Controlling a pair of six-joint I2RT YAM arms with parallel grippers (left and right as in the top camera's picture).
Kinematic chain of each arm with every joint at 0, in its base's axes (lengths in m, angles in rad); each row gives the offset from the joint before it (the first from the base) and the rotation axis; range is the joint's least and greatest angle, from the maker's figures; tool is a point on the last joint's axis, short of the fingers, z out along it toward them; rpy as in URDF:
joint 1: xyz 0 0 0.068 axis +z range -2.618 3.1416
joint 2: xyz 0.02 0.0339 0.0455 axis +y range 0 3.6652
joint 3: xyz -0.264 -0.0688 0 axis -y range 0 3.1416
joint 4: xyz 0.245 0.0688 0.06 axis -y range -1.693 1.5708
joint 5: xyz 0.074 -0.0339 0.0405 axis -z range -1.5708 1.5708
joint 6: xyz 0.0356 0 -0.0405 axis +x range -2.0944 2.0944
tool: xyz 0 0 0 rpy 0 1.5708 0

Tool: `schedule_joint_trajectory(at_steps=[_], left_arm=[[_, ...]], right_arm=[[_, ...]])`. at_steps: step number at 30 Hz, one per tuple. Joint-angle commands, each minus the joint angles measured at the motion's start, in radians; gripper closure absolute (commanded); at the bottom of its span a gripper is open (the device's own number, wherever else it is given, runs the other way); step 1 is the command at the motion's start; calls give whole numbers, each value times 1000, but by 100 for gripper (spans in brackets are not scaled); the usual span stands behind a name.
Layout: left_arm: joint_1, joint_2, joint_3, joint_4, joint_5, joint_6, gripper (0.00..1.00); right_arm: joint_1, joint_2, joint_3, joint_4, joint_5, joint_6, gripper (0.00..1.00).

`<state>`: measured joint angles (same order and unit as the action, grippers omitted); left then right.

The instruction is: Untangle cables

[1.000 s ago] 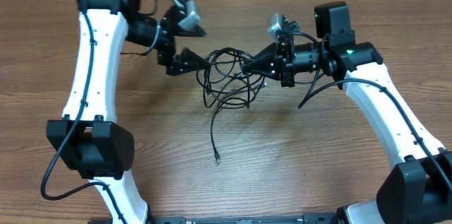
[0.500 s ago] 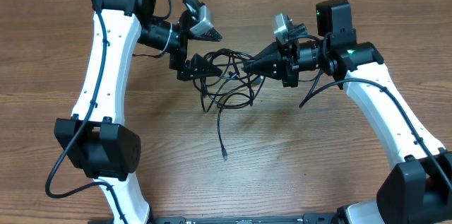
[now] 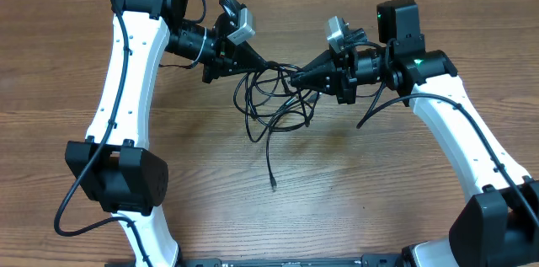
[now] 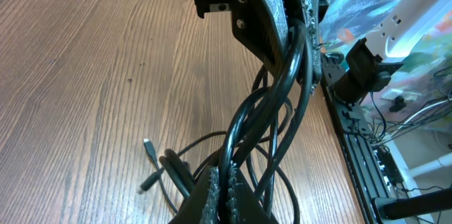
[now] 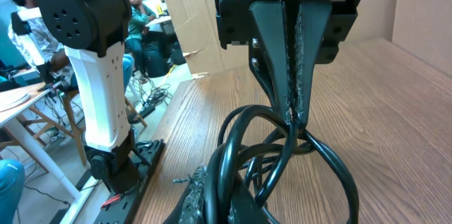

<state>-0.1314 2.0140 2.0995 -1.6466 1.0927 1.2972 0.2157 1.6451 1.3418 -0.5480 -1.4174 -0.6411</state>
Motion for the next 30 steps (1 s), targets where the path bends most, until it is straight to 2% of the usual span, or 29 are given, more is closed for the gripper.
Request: schedule_joint_trajectory(at_steps=[1,6,8,11,15,24,30], left_arm=[[-11,-23,-3,-2,19,19,96],[-8,-23,-3,17,19,19,96],[3,-23,-3,40,19,-18,96],[19,-23,-3,104,27,-152,96],[43,-23,-3,236,27,-396,96],[58,-23,-3,412,26,-725,96],[83,-23,-3,545,-23,-1104,96]], right_arm=[[-2,-11,7,5,-44,-15,96],[-2,-11,7,-1,-43,-15,96],[-2,-11,7,-7,-43,-15,96],[-2,-11,7,-10,-43,-14,96],[-2,-11,7,-22,-43,-15,96],[-2,-11,7,-45,-31,-14,96],[-2,-11,7,-77,-4,-15,96]])
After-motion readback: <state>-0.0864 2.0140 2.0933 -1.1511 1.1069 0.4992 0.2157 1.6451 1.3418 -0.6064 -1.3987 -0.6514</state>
